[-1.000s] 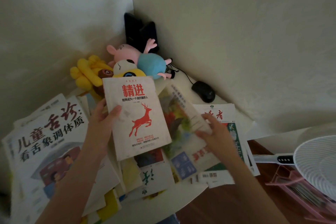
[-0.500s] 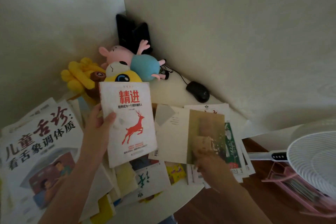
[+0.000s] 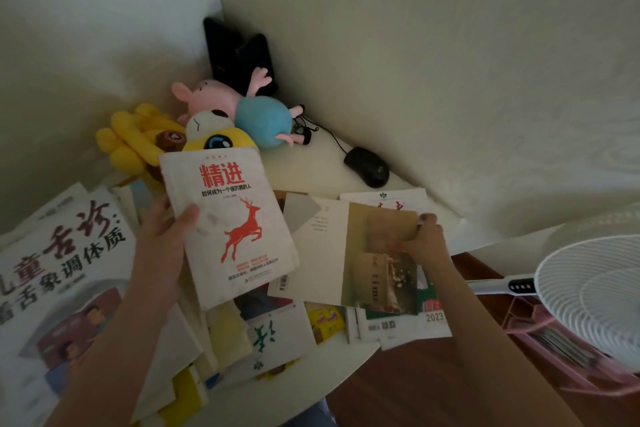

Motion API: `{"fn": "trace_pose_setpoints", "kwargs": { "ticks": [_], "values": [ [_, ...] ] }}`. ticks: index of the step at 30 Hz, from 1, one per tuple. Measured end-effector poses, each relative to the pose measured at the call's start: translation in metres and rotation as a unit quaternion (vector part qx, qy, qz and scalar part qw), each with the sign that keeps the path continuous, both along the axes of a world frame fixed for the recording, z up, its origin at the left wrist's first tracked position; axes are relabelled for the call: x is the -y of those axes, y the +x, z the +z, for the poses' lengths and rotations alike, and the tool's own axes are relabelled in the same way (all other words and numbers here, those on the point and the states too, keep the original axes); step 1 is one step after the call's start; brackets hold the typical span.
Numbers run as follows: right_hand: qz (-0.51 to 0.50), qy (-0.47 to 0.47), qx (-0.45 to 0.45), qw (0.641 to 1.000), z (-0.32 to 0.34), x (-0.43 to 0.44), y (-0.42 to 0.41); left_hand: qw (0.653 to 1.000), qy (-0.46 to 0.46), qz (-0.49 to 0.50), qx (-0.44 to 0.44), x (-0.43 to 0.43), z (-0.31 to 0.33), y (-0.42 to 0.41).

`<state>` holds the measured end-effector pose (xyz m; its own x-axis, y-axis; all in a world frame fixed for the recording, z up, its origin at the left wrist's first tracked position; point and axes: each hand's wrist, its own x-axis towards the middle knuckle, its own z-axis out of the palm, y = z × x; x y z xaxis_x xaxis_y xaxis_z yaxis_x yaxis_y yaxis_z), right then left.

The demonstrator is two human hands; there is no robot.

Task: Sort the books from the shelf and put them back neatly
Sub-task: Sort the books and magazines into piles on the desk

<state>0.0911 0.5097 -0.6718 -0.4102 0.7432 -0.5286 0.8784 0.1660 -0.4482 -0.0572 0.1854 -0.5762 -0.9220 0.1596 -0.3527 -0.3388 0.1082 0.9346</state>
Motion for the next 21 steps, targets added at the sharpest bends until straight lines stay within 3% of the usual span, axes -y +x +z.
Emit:
{"fn": "trace_pose_setpoints", "kwargs": {
  "ticks": [4, 9, 15, 18, 21],
  "values": [
    [-0.031, -0.094, -0.075, 0.992, -0.007, -0.004, 0.02, 1.0, 0.007, 0.004, 0.001, 0.002, 0.001, -0.001],
    [-0.043, -0.057, -0.228, 0.971, 0.03, 0.01, 0.024, 1.0, 0.001, 0.019, 0.006, 0.001, -0.001, -0.002],
    [-0.238, -0.125, -0.354, 0.896, 0.055, 0.008, 0.031, 1.0, 0.001, 0.026, 0.012, 0.002, -0.005, -0.003],
    [-0.375, -0.203, -0.354, 0.832, 0.043, 0.023, 0.039, 1.0, 0.001, 0.028, 0.004, 0.001, -0.006, -0.003],
    [-0.5, -0.242, -0.26, 0.79, 0.015, 0.04, 0.048, 1.0, -0.006, 0.018, -0.001, 0.003, -0.008, -0.004]
  ]
}}
